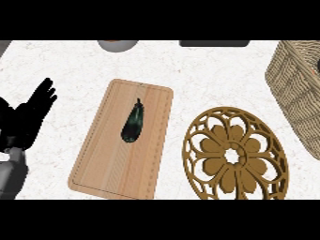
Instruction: Pick the squash from the placemat and place it in the basket
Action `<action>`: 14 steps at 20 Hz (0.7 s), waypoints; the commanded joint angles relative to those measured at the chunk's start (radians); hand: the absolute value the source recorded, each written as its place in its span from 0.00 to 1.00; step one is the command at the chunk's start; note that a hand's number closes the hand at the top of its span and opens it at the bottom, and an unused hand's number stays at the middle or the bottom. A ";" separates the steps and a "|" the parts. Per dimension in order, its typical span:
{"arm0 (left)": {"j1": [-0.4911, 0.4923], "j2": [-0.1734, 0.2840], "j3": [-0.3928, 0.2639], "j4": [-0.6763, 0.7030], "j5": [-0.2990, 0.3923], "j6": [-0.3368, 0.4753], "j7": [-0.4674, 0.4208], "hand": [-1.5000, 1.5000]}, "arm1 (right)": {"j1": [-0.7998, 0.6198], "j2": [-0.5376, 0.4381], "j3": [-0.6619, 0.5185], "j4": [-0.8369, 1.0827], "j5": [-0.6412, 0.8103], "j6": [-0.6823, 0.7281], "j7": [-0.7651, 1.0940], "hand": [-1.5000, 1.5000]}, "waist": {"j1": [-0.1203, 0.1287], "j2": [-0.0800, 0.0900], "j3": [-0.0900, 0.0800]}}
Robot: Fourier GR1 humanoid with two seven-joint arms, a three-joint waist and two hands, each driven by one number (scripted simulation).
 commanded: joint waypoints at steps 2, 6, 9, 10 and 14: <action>-0.009 0.002 0.014 0.008 -0.010 0.014 0.005 0.50 | -0.038 -0.018 -0.006 0.019 0.000 -0.205 0.157 0.00 | -0.017 -0.008 -0.002; 0.030 0.017 0.028 0.001 0.005 -0.001 0.011 0.50 | -0.040 -0.094 -0.043 0.020 -0.038 -0.322 0.135 0.00 | -0.049 -0.024 -0.003; 0.026 0.004 0.044 0.015 0.013 0.018 0.016 0.50 | -0.050 -0.083 -0.059 0.020 -0.055 -0.384 0.150 0.00 | -0.075 -0.037 -0.005; 0.050 -0.002 0.031 0.014 0.005 0.012 0.003 0.50 | -0.055 -0.081 -0.062 0.015 -0.058 -0.384 0.147 0.00 | -0.080 -0.041 -0.005; 0.081 -0.001 0.053 0.001 0.008 0.034 0.006 0.50 | -0.005 -0.035 -0.085 -0.023 -0.080 -0.386 0.139 0.00 | -0.111 -0.059 -0.005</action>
